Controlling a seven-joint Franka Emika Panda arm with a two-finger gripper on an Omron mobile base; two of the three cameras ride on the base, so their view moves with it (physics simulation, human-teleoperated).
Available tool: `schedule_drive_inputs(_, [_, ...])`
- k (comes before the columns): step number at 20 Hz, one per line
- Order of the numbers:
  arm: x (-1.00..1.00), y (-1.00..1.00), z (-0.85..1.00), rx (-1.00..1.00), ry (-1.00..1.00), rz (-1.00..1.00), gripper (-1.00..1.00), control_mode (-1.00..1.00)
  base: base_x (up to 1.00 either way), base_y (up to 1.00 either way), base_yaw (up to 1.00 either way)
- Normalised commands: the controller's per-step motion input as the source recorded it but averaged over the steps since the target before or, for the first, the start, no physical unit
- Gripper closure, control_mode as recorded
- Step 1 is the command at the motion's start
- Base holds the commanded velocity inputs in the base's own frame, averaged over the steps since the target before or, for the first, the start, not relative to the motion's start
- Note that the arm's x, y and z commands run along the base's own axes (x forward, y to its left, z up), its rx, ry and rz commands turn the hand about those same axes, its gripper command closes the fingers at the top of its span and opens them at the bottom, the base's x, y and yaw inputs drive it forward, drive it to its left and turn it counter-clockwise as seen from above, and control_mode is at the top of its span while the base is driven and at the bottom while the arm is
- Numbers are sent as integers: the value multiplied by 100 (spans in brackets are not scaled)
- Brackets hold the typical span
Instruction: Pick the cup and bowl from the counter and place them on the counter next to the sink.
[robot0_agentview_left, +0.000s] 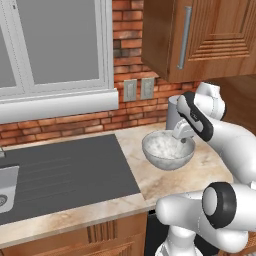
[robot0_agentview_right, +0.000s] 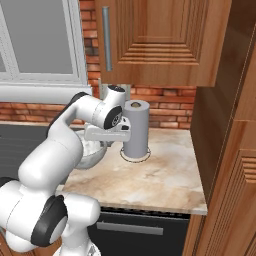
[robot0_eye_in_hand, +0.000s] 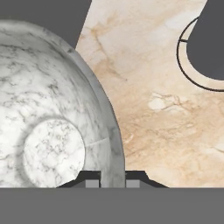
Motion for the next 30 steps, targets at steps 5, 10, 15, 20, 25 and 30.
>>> schedule_drive_inputs(5, [0, 0, 0, 0, 0, 0, 100, -100, 0, 0, 0])
schedule_drive_inputs(10, [-9, 0, -11, 2, 0, 0, 100, -100, 0, 0, 0])
schedule_drive_inputs(15, [-17, 0, -23, 4, 0, 0, 100, -100, 0, 0, 0])
schedule_drive_inputs(20, [-3, 0, -20, 2, 0, -2, 100, -100, 0, 0, 0])
schedule_drive_inputs(25, [0, -16, -5, 0, 0, -6, 100, -100, 0, 0, 0])
schedule_drive_inputs(30, [0, -39, -5, 0, 0, -10, 100, -100, 0, 0, 0])
